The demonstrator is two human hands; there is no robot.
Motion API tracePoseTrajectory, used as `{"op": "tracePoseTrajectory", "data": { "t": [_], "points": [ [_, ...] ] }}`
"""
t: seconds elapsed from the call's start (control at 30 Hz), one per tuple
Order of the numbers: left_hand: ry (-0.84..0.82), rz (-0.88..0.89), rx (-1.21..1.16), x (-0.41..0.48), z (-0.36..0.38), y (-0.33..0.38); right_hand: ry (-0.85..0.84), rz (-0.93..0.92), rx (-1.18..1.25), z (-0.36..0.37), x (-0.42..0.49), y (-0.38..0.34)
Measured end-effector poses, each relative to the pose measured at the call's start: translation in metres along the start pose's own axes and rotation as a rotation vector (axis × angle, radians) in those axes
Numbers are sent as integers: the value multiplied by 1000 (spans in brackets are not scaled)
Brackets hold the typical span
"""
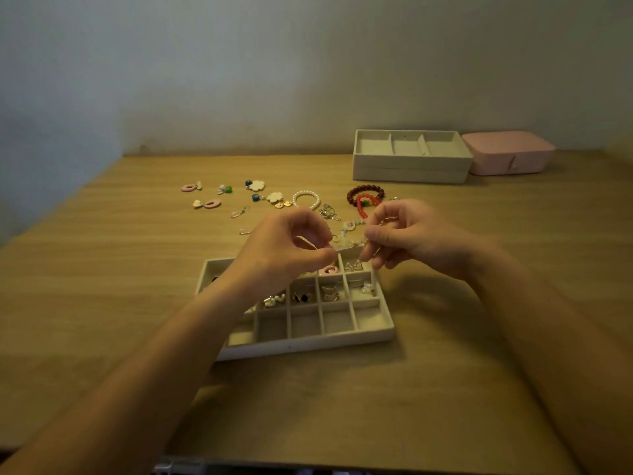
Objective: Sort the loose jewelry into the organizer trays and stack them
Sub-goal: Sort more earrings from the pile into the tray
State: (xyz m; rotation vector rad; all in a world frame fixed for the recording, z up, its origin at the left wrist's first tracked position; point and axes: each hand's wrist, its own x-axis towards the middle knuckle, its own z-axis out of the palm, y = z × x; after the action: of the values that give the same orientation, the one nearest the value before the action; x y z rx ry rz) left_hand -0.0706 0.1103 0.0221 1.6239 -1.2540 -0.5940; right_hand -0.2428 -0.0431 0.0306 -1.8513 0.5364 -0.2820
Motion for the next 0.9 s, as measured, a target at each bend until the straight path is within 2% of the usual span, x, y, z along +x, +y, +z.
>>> {"op": "tracePoseTrajectory", "data": {
  "t": [0.13, 0.43, 0.7, 0.9],
  "points": [
    [-34, 83, 132, 4, 4, -3, 72, -60, 2, -3, 1, 7],
    [-3, 256, 409, -8, 13, -8, 58, -92, 41, -4, -1, 15],
    [-55, 328, 494, -16, 14, -9, -23, -75, -94, 5, -5, 13],
    [-87, 374, 533, -19, 16, -8, 8, -99, -192, 10, -5, 14]
  ]
}}
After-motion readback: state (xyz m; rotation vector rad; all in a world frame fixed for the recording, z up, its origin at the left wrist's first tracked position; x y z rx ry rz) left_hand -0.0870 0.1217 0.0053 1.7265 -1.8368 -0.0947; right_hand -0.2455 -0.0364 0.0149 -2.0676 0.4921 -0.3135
